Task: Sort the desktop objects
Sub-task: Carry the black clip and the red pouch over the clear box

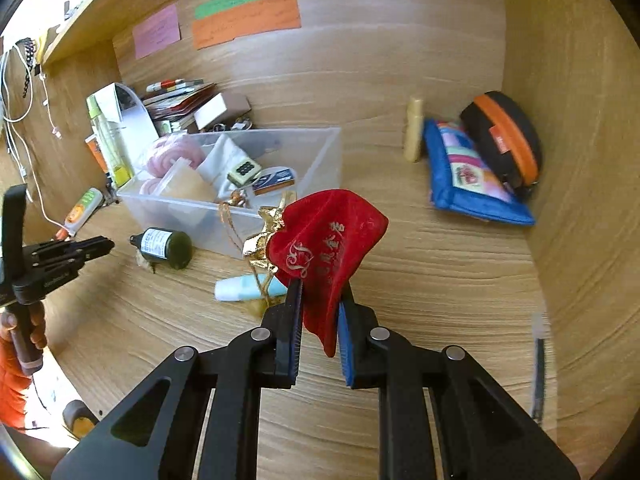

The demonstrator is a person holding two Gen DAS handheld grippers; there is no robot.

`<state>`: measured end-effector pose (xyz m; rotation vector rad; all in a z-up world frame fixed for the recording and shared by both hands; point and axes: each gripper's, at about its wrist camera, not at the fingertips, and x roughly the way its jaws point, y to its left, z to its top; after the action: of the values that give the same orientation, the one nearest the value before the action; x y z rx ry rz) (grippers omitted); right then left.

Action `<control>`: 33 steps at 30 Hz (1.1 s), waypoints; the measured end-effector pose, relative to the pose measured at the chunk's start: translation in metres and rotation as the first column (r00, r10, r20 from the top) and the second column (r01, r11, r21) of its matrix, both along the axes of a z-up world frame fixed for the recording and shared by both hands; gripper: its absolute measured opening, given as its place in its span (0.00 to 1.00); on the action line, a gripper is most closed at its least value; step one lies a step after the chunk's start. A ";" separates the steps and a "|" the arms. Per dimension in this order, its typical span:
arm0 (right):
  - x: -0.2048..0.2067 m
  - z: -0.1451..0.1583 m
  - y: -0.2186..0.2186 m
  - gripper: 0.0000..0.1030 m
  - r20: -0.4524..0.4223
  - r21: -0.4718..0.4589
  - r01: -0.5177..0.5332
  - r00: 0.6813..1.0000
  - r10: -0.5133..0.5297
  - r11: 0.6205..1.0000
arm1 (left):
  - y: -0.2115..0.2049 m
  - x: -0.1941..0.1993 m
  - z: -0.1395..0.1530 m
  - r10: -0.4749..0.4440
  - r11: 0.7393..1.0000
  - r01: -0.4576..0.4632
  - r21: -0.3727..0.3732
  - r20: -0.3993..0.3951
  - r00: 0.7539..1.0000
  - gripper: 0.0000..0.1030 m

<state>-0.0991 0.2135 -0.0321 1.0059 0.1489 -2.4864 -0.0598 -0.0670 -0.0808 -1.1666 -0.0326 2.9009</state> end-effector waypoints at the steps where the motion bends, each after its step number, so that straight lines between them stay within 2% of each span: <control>1: 0.000 0.002 0.002 0.14 -0.004 -0.002 0.007 1.000 -0.007 1.000 | 0.003 0.001 0.004 -0.007 1.000 0.007 0.005 -0.009 1.000 0.12; 8: 0.002 0.016 0.011 0.14 -0.031 -0.050 0.011 0.999 -0.013 0.999 | 0.020 0.005 0.030 -0.035 0.999 0.036 0.013 -0.066 0.997 0.12; 16: -0.006 0.040 -0.005 0.14 -0.102 -0.068 -0.044 0.994 0.037 0.997 | 0.034 -0.001 0.047 -0.063 0.998 0.063 0.001 -0.102 0.993 0.12; 26: -0.042 0.057 -0.041 0.14 -0.123 -0.083 -0.121 0.986 0.110 0.989 | 0.042 -0.028 0.062 -0.071 0.997 0.075 0.028 -0.131 0.989 0.12; 33: -0.066 0.059 -0.063 0.14 -0.118 -0.105 -0.144 0.984 0.132 0.984 | 0.048 -0.051 0.072 -0.084 0.996 0.087 0.017 -0.150 0.985 0.12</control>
<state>-0.1655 0.1501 0.0266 0.7849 0.1071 -2.3950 -0.1104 -0.0185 -0.0089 -0.9211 -0.0148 2.8939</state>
